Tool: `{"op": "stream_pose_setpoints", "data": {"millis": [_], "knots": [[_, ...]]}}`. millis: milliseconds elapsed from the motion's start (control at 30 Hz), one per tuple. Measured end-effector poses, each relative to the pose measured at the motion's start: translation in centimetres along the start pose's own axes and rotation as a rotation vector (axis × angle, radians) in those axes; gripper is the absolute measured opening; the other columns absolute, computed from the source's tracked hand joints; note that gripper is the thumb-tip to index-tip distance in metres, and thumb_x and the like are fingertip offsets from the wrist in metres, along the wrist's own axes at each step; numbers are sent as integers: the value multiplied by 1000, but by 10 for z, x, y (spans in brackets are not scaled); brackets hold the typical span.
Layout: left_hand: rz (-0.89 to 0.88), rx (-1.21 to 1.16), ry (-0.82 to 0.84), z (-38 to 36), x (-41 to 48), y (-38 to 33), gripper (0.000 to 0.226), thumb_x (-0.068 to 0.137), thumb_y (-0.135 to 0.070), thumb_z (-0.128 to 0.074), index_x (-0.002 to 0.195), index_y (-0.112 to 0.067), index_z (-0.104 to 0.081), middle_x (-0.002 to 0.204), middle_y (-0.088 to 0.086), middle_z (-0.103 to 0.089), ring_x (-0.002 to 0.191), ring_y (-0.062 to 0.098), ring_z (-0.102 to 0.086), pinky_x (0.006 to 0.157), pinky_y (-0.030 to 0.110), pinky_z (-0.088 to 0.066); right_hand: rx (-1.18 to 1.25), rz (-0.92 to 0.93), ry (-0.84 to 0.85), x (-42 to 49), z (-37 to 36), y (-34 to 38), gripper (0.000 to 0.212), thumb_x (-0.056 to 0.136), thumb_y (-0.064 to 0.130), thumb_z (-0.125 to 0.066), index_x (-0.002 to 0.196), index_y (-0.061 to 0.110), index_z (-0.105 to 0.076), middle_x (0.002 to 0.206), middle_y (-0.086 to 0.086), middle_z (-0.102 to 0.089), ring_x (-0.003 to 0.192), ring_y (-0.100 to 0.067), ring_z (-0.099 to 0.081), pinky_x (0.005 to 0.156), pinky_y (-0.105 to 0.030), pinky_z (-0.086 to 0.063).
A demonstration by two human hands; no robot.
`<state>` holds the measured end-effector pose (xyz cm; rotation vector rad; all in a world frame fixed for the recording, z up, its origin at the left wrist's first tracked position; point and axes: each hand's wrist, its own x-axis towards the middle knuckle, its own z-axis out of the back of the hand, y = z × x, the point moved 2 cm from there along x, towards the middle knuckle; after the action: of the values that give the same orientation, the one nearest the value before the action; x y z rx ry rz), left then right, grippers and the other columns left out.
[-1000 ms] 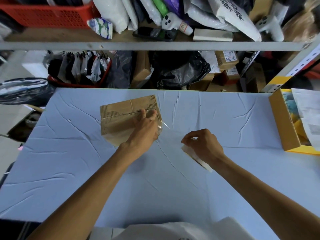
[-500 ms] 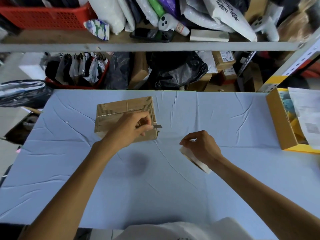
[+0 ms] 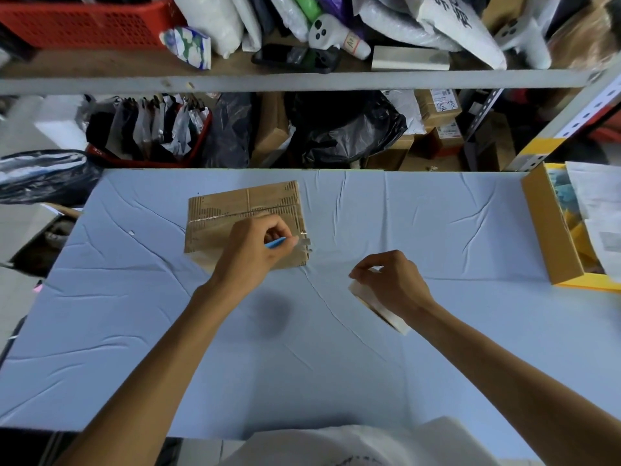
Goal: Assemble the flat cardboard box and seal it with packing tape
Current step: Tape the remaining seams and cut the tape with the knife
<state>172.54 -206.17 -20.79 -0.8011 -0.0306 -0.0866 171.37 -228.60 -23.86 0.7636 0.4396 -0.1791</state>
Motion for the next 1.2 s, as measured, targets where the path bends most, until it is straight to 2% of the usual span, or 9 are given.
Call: {"op": "stream_pose_setpoints", "data": {"millis": [67, 133, 200, 333, 600, 767, 900, 1100, 1200], "knots": [[-25, 111, 67, -3, 3, 0, 17, 79, -21, -74, 68, -21, -62, 114, -2, -58, 109, 17, -45, 90, 24, -33, 0, 2, 1, 0, -1, 0, 19, 87, 29, -58, 75, 35, -71, 94, 7, -70, 89, -18, -62, 71, -29, -46], [29, 159, 206, -5, 7, 1, 18, 82, -25, -72, 69, -24, -59, 147, -3, -38, 141, 23, -17, 108, 32, -17, 0, 0, -4, 0, -1, -1, 17, 87, 30, -59, 76, 35, -71, 93, 8, -70, 88, -18, -62, 71, -29, -46], [107, 186, 307, -8, 11, 4, 19, 86, -27, -66, 72, -22, -56, 158, -3, -21, 148, 26, 4, 114, 40, -10, -6, -3, -15, 1, -1, -2, 15, 86, 34, -60, 77, 35, -72, 94, 8, -70, 90, -19, -62, 74, -31, -47], [178, 264, 362, -15, 17, 5, 19, 91, -26, -61, 79, -12, -57, 160, -3, -12, 147, 32, 9, 116, 44, -13, -50, 7, -37, -3, 2, -5, 20, 84, 48, -62, 84, 32, -75, 95, 6, -70, 91, -20, -61, 71, -29, -43], [170, 390, 418, -21, 22, 2, 21, 93, -25, -58, 80, -9, -62, 160, 0, -10, 145, 40, 7, 115, 57, -8, -332, 29, -13, -6, -9, -25, 20, 83, 45, -64, 93, 31, -72, 102, 0, -68, 99, -25, -62, 75, -31, -43], [167, 431, 412, -10, 32, -1, 22, 88, -36, -63, 69, -26, -57, 159, -2, -16, 144, 39, -8, 112, 55, -19, -375, -18, 10, -17, -1, -65, 15, 85, 44, -62, 89, 34, -72, 101, -1, -69, 103, -24, -59, 72, -29, -37], [159, 368, 386, -8, 29, -3, 21, 85, -35, -66, 68, -28, -57, 159, -2, -18, 146, 34, -5, 114, 53, -17, -454, 187, -61, -10, 3, -49, 19, 94, 45, -50, 95, 33, -65, 97, -1, -70, 96, -26, -61, 68, -29, -34], [60, 276, 251, 1, 20, 3, 13, 85, -26, -68, 80, -15, -63, 148, -1, -39, 144, 24, -22, 112, 37, -24, -510, 303, -33, 6, 3, -37, 20, 97, 41, -45, 97, 30, -62, 95, 1, -70, 93, -26, -62, 67, -29, -33], [-75, 213, 185, 7, 8, -3, 14, 86, -24, -67, 77, -16, -60, 117, -4, -59, 112, 16, -54, 88, 33, -45, -606, 320, 36, 10, -5, -39, 20, 98, 38, -42, 96, 29, -60, 94, 0, -69, 88, -27, -63, 64, -29, -33]]}}
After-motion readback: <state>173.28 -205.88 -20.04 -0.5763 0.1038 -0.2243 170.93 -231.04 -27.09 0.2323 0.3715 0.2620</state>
